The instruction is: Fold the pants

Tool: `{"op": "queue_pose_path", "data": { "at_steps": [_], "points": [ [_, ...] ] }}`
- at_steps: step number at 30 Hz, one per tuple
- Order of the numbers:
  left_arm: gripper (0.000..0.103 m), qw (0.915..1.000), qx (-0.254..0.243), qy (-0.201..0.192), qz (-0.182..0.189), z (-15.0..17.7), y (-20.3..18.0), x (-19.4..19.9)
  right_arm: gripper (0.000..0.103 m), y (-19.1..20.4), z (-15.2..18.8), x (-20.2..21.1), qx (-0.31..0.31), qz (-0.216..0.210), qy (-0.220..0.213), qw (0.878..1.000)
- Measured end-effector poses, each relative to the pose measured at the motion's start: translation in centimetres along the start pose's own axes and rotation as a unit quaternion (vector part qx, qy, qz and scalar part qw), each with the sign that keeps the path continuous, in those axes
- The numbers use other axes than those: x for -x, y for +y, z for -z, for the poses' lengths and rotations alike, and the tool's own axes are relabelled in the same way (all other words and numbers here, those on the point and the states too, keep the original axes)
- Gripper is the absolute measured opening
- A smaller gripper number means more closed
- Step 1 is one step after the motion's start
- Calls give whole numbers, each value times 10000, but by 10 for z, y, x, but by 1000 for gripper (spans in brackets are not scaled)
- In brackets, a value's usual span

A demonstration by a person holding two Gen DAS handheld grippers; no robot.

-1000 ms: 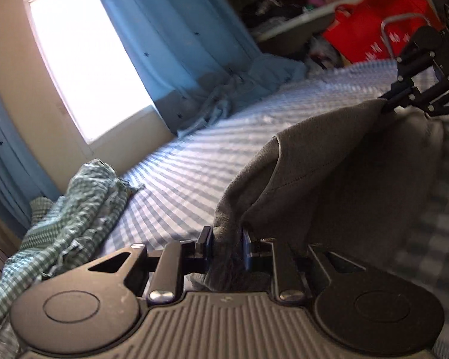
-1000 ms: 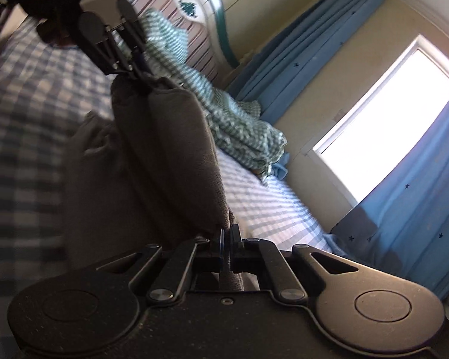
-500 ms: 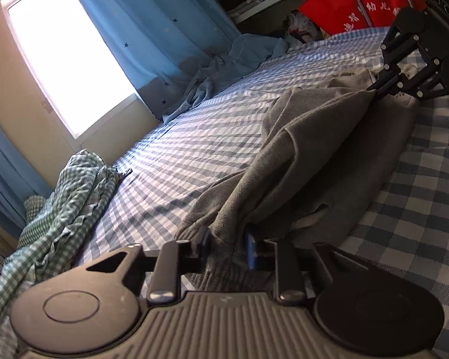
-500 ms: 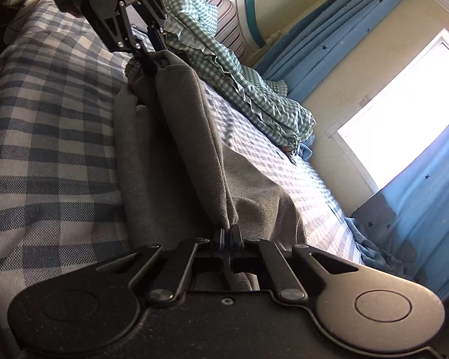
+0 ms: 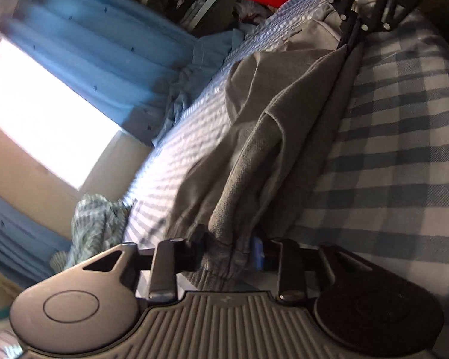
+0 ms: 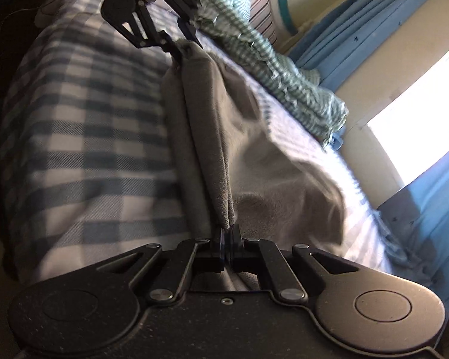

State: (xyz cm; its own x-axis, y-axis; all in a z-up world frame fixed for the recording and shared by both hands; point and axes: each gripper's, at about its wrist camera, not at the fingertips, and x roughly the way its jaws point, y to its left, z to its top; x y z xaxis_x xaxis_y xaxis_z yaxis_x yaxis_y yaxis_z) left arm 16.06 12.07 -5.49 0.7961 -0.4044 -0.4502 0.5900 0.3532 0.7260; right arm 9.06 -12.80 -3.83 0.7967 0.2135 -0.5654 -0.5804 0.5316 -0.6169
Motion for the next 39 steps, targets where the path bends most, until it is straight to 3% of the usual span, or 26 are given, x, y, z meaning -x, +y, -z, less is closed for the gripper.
{"op": "queue_pose_path", "data": {
  "at_steps": [2,3,4,5,6,7,8,10,11,12,13,15,16,19,21,24,27,34,36,39],
  "points": [
    [49,9993,347,114,-107,-1,0,3,6,-1,2,-3,-160,6,-41,9999],
    [64,9976,661,150,-162,-2,4,7,7,-3,3,-4,-296,11,-89,9995],
    [73,9937,1091,163,-194,-2,9,12,14,-7,5,-2,-440,10,-140,9989],
    [91,9871,1576,174,-209,-2,15,18,26,-11,6,2,-564,22,-187,9982],
    [98,9775,2091,148,-239,1,20,25,35,-15,9,7,-702,57,-239,9972],
    [98,9624,2698,93,-300,4,27,33,56,-20,12,13,-905,154,-306,9953],
    [99,9418,3342,48,-369,5,32,41,78,-25,17,20,-1101,256,-356,9930],
    [103,8984,4354,-75,-578,2,36,53,90,-39,30,34,-1694,428,-410,9838],
    [103,8820,4657,-107,-714,-3,35,56,91,-46,37,40,-1993,491,-391,9779],
    [103,8721,4820,-125,-836,-11,34,56,92,-53,46,44,-2310,574,-346,9706],
    [103,8682,4871,-132,-933,-21,32,54,98,-58,53,48,-2560,644,-311,9640],
    [103,8717,4808,-166,-936,-45,27,44,102,-73,70,54,-3195,765,-276,9441],
    [103,8781,4703,-222,-854,-59,25,37,102,-81,79,56,-3517,781,-266,9325],
    [103,9001,4317,-361,-471,-106,14,5,102,-105,103,59,-4389,668,-276,8956],
    [103,9202,3892,-361,-212,-134,-1,-15,102,-116,119,59,-4711,626,-261,8795],
    [103,9518,3045,-351,88,-167,-30,-36,102,-124,133,64,-4701,709,-187,8795],
    [103,9697,2412,-329,197,-185,-56,-47,102,-124,143,70,-4635,669,-203,8834],
    [103,9893,1377,-102,479,-223,-105,-65,102,-134,163,61,-4840,394,-113,8741],
    [100,9903,1266,7,581,-229,-109,-73,102,-150,168,48,-4965,245,17,8677],
    [95,9837,1530,70,944,-234,-103,-78,102,-176,180,29,-5337,-68,160,8455]
  ]
}}
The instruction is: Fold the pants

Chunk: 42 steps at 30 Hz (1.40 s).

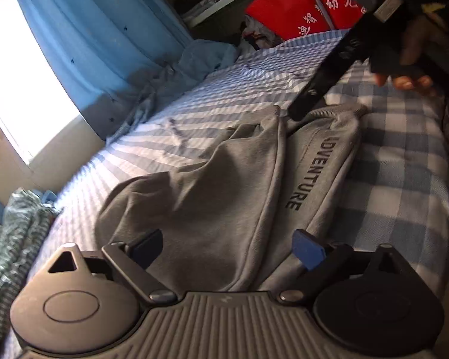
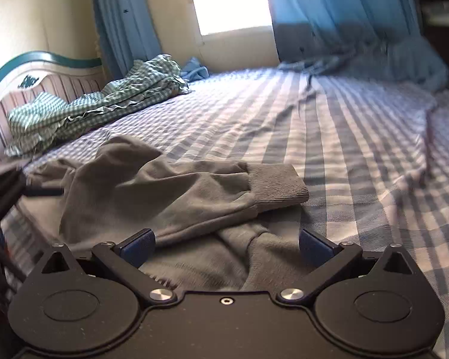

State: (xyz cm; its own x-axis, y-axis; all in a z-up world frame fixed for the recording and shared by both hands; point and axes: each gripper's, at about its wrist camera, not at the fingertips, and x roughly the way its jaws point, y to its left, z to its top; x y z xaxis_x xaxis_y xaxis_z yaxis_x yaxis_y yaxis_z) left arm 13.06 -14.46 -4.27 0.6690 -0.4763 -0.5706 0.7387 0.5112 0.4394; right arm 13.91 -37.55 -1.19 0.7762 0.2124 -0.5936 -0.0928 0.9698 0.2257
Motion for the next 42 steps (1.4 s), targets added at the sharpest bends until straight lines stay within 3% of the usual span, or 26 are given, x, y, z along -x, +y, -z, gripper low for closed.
{"op": "queue_pose_path", "data": {
  "at_steps": [4,7,9,13,15,17,18,19,22,26,30,33,36,39,42],
  "points": [
    [95,9939,934,92,571,-7,26,1,89,-30,-21,-26,-901,-230,386,9949],
    [86,9926,932,356,688,-12,28,-12,81,-44,-29,-46,-1364,-78,550,9891],
    [69,9910,793,725,800,-13,25,-24,79,-54,-31,-57,-1853,23,593,9809],
    [52,9815,1346,889,1031,-13,36,-29,78,-69,-35,-61,-2629,-86,400,9640],
    [39,9753,1639,959,1132,-12,45,-29,66,-72,-36,-63,-2839,-74,395,9580],
    [27,9732,1730,1042,1096,-10,50,-31,28,-73,-36,-68,-2936,70,472,9547],
    [14,9742,1696,1068,1042,-11,50,-32,20,-72,-36,-70,-2958,97,479,9540],
    [7,9748,1697,1060,983,-11,51,-31,5,-72,-36,-68,-2997,115,418,9530],
    [2,9788,1578,940,908,-13,50,-22,5,-66,-42,-45,-3001,59,35,9539],
    [1,9847,1281,585,1031,-13,52,4,5,-46,-47,22,-2564,19,-586,9648],
    [2,9903,673,605,1051,-7,37,17,5,-29,-13,70,-2284,240,-751,9704],
    [2,9884,621,824,1113,2,24,2,5,-25,27,63,-2171,602,-482,9731],
    [3,9895,712,694,1048,6,22,3,6,-30,58,50,-2323,679,-452,9692],
    [9,9867,965,628,1144,7,28,6,7,-25,55,52,-2136,728,-591,9724],
    [15,9799,1420,573,1275,10,37,8,22,-19,51,50,-1738,967,-488,9788]
  ]
}}
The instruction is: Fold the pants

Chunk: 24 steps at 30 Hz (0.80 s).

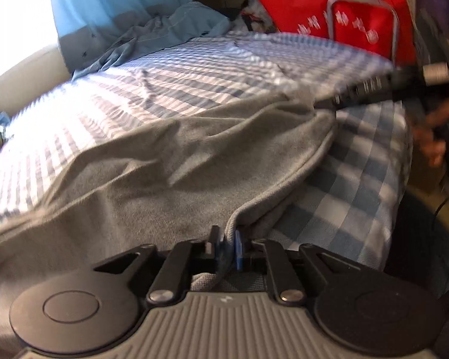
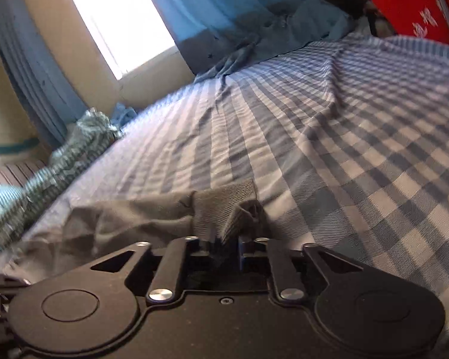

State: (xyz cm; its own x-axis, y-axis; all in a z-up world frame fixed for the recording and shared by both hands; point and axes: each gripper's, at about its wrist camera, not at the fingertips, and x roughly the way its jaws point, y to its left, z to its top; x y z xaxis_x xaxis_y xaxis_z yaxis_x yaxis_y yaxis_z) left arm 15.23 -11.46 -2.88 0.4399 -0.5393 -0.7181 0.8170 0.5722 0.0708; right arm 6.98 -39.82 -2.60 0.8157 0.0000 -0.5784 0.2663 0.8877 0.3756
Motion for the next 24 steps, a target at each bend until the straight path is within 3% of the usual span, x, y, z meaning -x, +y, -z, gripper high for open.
{"op": "queue_pose_path", "data": {
  "at_steps": [1,3,6,8,9,12,14,15,16,20,22,24],
  "points": [
    [19,9996,255,-48,131,-1,6,5,31,0,3,1,115,140,-32,9998],
    [43,9970,722,-179,213,-5,17,16,35,-4,7,9,271,298,-167,9990],
    [47,9968,548,-500,-309,-26,15,19,43,1,10,20,822,663,-566,9928],
    [58,9950,382,-625,-683,-43,11,7,64,11,9,18,1207,681,-724,9877],
    [62,9941,377,-604,-814,-51,10,-3,65,18,7,13,1356,575,-765,9861],
    [62,9932,665,-215,-930,-61,23,-43,65,37,2,-3,1700,434,-764,9815],
    [61,9900,921,196,-1047,-56,34,-67,71,39,4,-24,1903,710,-446,9781],
    [61,9900,1029,118,-956,-51,38,-67,75,34,6,-32,1932,807,-385,9771],
    [61,9898,1139,-50,-856,-44,41,-60,82,27,6,-33,1891,790,-422,9779],
    [79,9874,1458,-395,-472,-27,56,-16,83,19,-1,-18,1811,680,-572,9794],
    [82,9826,1692,-569,-519,-15,71,11,83,23,-8,-10,1872,473,-654,9790],
    [84,9761,1881,-717,-821,-3,87,38,87,36,-15,-8,2056,208,-657,9762]
  ]
}}
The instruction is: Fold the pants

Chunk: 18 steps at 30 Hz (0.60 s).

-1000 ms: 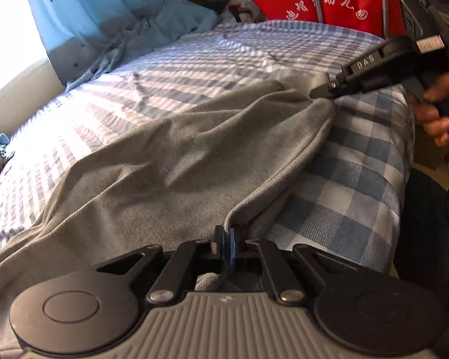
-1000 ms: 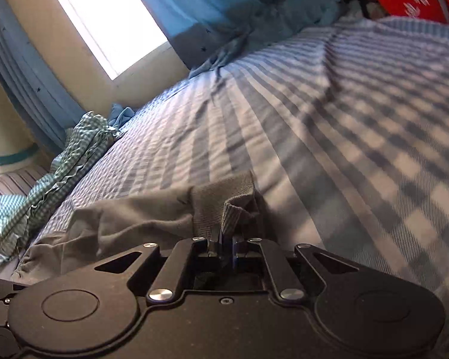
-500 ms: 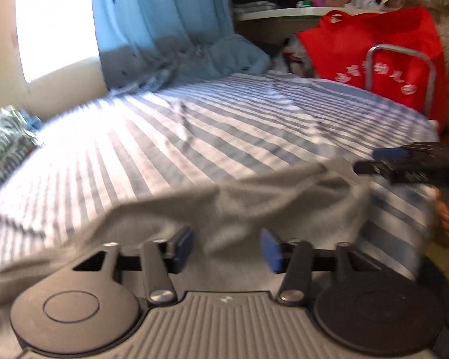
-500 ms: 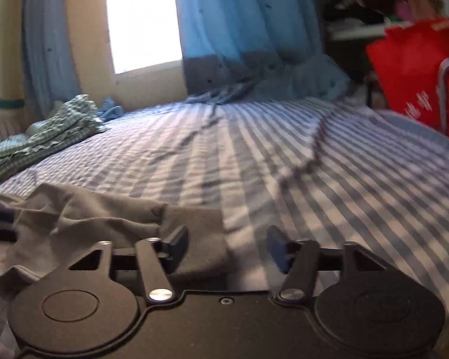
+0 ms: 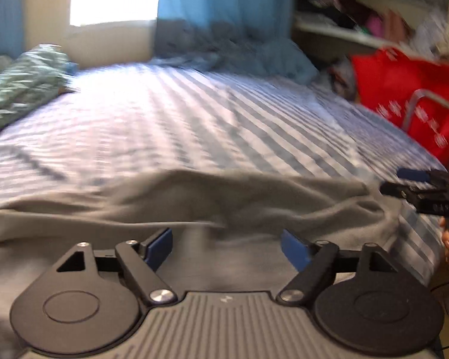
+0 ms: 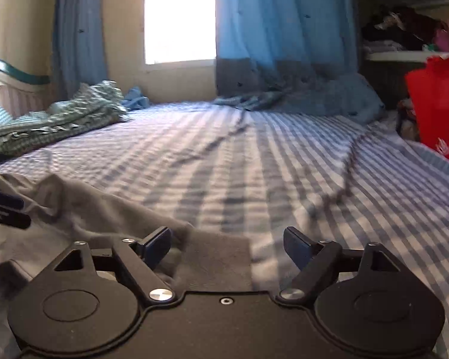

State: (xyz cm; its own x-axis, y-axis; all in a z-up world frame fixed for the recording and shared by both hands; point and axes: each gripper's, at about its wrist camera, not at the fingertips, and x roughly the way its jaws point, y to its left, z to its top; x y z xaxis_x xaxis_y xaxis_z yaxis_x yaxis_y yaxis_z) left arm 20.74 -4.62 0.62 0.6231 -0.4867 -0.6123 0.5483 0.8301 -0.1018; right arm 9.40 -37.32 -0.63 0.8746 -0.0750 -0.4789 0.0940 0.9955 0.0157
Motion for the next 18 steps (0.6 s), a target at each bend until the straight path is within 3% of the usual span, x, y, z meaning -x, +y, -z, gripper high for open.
{"op": "queue_pose_path", "data": {
  "at_steps": [4,7,10,12,14,16,18],
  "points": [
    [84,9909,558,-190,-1207,6,60,30,88,39,-22,-16,215,-914,57,9956],
    [81,9797,997,-122,-1732,22,101,35,90,85,-28,-37,629,-1534,196,9860],
    [70,9817,938,24,-1654,42,128,33,91,130,-22,-61,1415,-1453,537,9777],
    [70,9848,672,-140,-1597,54,129,41,89,143,-9,-80,1942,-823,758,9746],
    [70,9857,477,-115,-1613,56,123,44,91,133,-4,-83,1817,-666,734,9783],
    [78,9871,578,-149,-1488,50,118,52,91,120,-11,-79,1528,-815,893,9808],
    [93,9888,689,-317,-1289,35,114,55,92,108,-24,-71,1375,-1280,841,9786]
  ]
}}
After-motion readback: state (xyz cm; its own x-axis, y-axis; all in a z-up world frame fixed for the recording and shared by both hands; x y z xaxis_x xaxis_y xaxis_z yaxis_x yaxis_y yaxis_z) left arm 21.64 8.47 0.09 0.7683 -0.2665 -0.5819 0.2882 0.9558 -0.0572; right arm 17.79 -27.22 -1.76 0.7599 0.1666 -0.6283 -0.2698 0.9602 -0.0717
